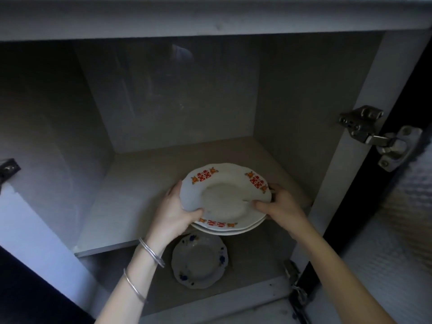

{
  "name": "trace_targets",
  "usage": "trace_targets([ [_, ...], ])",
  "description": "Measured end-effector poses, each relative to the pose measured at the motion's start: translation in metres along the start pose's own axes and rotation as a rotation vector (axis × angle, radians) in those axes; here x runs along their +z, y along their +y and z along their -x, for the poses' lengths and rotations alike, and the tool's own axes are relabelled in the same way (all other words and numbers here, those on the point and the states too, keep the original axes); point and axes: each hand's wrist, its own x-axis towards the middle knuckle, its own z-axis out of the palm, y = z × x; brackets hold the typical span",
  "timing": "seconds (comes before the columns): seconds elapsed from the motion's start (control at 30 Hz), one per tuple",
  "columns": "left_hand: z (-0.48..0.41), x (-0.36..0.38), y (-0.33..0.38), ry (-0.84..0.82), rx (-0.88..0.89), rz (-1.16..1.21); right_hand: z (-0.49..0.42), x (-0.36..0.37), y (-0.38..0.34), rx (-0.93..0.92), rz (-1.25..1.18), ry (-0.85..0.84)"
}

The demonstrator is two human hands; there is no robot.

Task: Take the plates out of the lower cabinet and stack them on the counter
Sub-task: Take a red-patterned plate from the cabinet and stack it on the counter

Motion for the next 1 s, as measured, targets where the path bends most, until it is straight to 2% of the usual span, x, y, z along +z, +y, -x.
trace_targets([
  [0.13, 0.012, 0.002, 0.0, 0.09, -0.045, 0.011, 0.009, 0.0, 0.007, -0.007, -0.016, 0.064],
  [0.3, 0.02, 0.009, 0.003, 0.116, -0.225, 0.125, 0.023, 0.002, 0.02, -0.054, 0.008, 0.131],
  [0.53, 0.046, 0.015, 0.013, 0.176, -0.23, 0.163, 0.055, -0.001, 0.019, -0.094, 0.091, 0.25],
  [0.67, 0.079, -0.008, 0.044, 0.165, -0.236, 0.204, 0.095, -0.004, -0.014, -0.079, 0.139, 0.315],
  [0.8, 0.117, -0.051, 0.092, 0.148, -0.345, 0.228, 0.152, -0.003, -0.055, 0.088, 0.086, 0.358],
  [1.0, 0.165, -0.121, 0.177, 0.053, -0.504, 0.248, 0.234, -0.012, -0.169, 0.257, 0.091, 0.37],
])
